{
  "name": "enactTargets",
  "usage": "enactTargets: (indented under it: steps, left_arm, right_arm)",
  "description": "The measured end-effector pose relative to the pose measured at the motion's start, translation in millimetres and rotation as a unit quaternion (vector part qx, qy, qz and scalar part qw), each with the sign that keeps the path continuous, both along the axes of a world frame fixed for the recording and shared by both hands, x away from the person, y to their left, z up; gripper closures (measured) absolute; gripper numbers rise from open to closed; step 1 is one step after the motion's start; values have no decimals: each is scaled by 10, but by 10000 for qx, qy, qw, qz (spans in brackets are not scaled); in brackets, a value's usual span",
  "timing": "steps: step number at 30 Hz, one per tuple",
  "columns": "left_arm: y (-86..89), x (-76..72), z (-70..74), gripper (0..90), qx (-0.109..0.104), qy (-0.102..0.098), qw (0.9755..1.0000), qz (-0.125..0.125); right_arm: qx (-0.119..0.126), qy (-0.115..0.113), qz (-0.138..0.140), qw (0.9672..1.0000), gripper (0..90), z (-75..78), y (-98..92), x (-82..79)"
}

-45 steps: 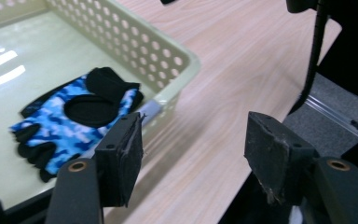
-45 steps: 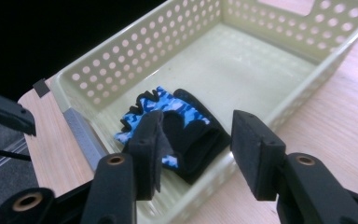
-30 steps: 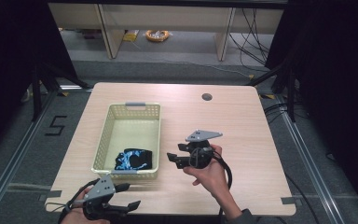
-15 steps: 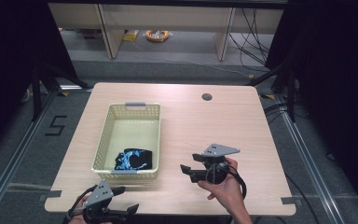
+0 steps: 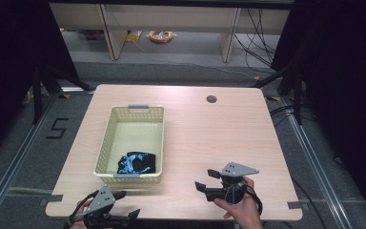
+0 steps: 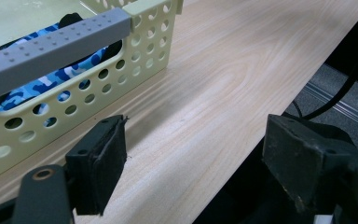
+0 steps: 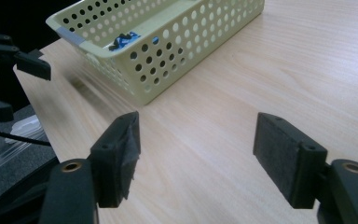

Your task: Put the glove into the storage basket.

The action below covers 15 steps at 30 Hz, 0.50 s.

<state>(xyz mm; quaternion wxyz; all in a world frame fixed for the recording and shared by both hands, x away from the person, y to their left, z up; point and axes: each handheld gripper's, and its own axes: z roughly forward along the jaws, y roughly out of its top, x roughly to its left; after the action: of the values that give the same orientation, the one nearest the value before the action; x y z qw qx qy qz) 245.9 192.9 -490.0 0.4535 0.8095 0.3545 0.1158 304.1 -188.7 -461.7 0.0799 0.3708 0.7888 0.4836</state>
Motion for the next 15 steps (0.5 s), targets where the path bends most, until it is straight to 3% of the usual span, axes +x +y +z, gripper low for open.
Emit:
enactTargets:
  steps: [1, 2, 3, 6, 7, 8, 9, 10, 15]
  left_arm:
    - [-1, -1, -4, 211, 3, 10, 10000, 7]
    - [-4, -3, -6, 211, -14, 29, 10000, -6]
    - [-18, -18, -12, 211, -67, 94, 9999, 84]
    - [-8, -4, -16, 210, -25, 27, 10000, -59]
    - [0, -2, -16, 210, 32, 45, 9999, -85]
    - [-2, 3, -28, 210, 46, 10, 10000, -51]
    - [1, 2, -25, 210, 36, 81, 9999, -97]
    - [-8, 1, -34, 209, -6, 80, 9999, -65]
    - [-11, 5, -61, 205, 117, 161, 9998, -93]
  right_arm:
    - [31, -36, 28, 10000, 305, -19, -10, -6]
    - [1, 132, -67, 9999, 298, -19, -17, -55]
    - [47, 20, -1, 10000, 295, -56, -23, -52]
    - [-57, -60, 7, 10000, 289, -124, -51, -74]
    - [-36, 82, -32, 10000, 286, -134, -49, -101]
    - [-131, -73, 36, 9999, 283, -152, -64, -87]
    - [-54, 100, -12, 9999, 278, -166, -47, -112]
    - [-189, 53, 2, 9998, 277, -170, -60, -114]
    - [-157, 143, 82, 9997, 260, -212, -63, -176]
